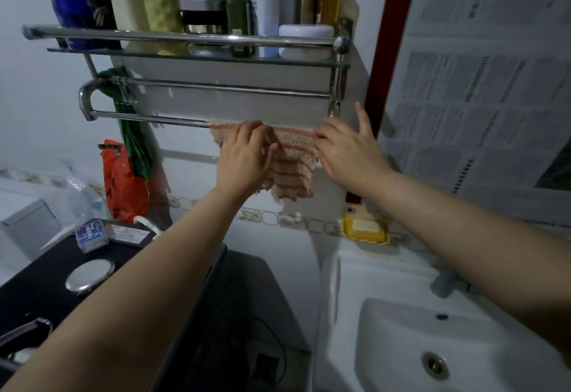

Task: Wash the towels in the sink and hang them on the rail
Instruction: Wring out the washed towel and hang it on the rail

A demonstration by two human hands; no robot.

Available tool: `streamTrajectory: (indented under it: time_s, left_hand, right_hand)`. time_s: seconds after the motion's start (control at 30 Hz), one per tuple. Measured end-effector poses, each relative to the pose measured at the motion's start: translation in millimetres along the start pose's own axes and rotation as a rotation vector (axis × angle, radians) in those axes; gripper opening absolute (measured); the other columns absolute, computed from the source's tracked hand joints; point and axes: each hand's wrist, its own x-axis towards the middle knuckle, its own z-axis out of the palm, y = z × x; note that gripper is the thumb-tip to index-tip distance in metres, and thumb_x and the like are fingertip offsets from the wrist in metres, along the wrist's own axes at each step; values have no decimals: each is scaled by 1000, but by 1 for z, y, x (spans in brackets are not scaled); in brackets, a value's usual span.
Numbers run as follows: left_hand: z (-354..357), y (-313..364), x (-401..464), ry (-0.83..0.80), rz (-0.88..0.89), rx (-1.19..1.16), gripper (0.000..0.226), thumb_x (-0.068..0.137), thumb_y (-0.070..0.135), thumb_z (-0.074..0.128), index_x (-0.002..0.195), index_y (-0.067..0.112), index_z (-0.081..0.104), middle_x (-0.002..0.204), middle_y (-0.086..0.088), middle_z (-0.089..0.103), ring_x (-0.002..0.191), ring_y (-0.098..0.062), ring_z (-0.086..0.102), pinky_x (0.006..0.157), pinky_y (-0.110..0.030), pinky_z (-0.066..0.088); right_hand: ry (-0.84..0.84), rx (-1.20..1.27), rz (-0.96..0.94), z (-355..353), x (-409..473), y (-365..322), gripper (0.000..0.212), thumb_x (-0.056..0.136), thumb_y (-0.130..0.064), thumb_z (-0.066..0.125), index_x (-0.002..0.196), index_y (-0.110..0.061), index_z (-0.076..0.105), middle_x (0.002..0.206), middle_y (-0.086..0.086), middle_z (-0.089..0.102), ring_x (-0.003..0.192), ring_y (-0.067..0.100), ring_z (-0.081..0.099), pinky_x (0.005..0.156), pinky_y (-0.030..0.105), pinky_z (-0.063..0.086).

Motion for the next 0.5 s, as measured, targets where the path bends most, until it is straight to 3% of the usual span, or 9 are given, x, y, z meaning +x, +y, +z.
streamTrajectory:
  time_s: [0.13, 0.27, 0.37, 0.5]
  left_hand:
    - [1, 38, -7, 77, 114, -94, 30, 89, 22, 55, 117, 10, 57, 119, -10, 58, 106, -26, 55, 87, -39, 46]
    - [13, 97, -35, 87, 268, -262, 23, 90, 18, 53, 108, 7, 61, 97, -9, 63, 86, -23, 57, 71, -30, 44]
    - [38, 134, -65, -90, 220, -310, 25, 90, 22, 50, 110, 11, 60, 92, -3, 62, 84, -23, 59, 66, -34, 46]
    - [76, 191, -95, -464, -10, -465, 22, 92, 26, 52, 113, 20, 57, 90, 8, 61, 84, -17, 61, 68, -31, 47]
  right_hand:
    - [26, 110, 44, 3, -21, 1, 30, 85, -17, 59, 114, -15, 66, 124, 9, 60, 126, 30, 48, 110, 62, 18]
    - [106, 288, 135, 8, -68, 13, 23, 86, -18, 51, 103, -14, 67, 110, 6, 62, 111, 27, 54, 107, 45, 29]
    - [33, 427, 254, 14, -122, 25, 20, 87, -17, 55, 103, -14, 65, 102, 4, 62, 101, 25, 53, 89, 36, 39]
    - [-265, 696, 540, 25, -206, 41, 19, 91, -17, 54, 108, -17, 63, 104, 1, 65, 99, 22, 57, 83, 32, 44]
